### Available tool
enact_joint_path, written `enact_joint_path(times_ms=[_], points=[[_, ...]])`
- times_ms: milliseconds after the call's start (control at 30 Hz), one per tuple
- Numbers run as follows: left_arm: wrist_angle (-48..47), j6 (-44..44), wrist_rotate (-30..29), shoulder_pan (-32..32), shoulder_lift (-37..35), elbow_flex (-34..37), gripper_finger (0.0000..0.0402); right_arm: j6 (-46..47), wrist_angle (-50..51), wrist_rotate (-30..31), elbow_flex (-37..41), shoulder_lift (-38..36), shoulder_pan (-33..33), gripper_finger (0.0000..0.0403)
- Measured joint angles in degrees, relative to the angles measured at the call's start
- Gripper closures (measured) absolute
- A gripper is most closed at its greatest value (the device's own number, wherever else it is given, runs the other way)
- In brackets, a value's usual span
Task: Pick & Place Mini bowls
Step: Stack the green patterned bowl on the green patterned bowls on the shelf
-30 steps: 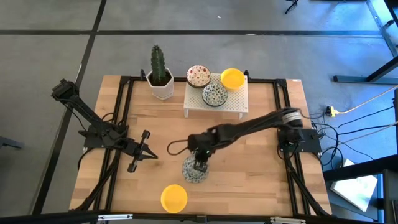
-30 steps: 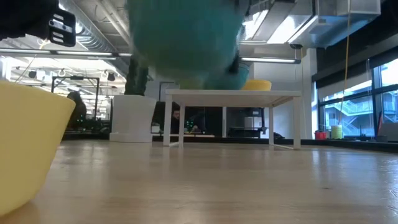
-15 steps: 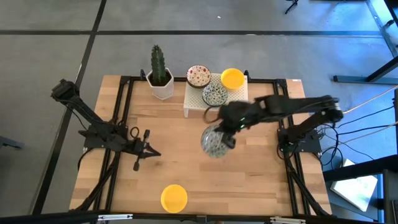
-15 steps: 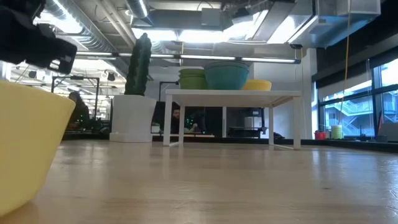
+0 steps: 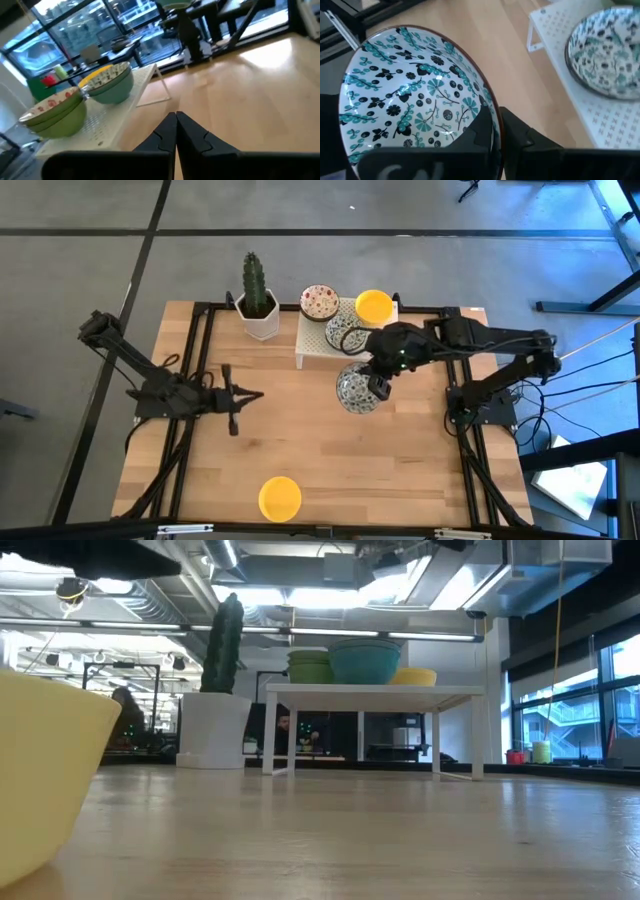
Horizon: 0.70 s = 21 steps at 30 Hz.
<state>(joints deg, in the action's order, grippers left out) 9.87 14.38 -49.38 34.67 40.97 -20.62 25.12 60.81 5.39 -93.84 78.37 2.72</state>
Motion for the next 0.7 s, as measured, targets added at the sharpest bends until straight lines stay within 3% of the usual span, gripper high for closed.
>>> enact_joint_path(times_ms=[133,400,500,700], points=[[-2.2,1.56,-0.59,0.03,0.02,-0.02,0.0395,2.1,1.67,-0.11,0.0,-0.02,-0.52,0.0386],[-3.48,1.04,2.85,0.03,0.0,-0.02,0.0394,2.81,2.13,-3.88,0.0,1.3,-8.26,0.0386],[-4.01,-0.3,3.72,0.1,0.0,-0.02,0.0394,1.43,2.12,-6.6,0.0,1.47,-9.05,0.0386],[-4.64,-2.89,4.76,0.1,0.0,-0.02,0.0394,0.53,2.06,-6.03,0.0,1.42,-9.69,0.0386]])
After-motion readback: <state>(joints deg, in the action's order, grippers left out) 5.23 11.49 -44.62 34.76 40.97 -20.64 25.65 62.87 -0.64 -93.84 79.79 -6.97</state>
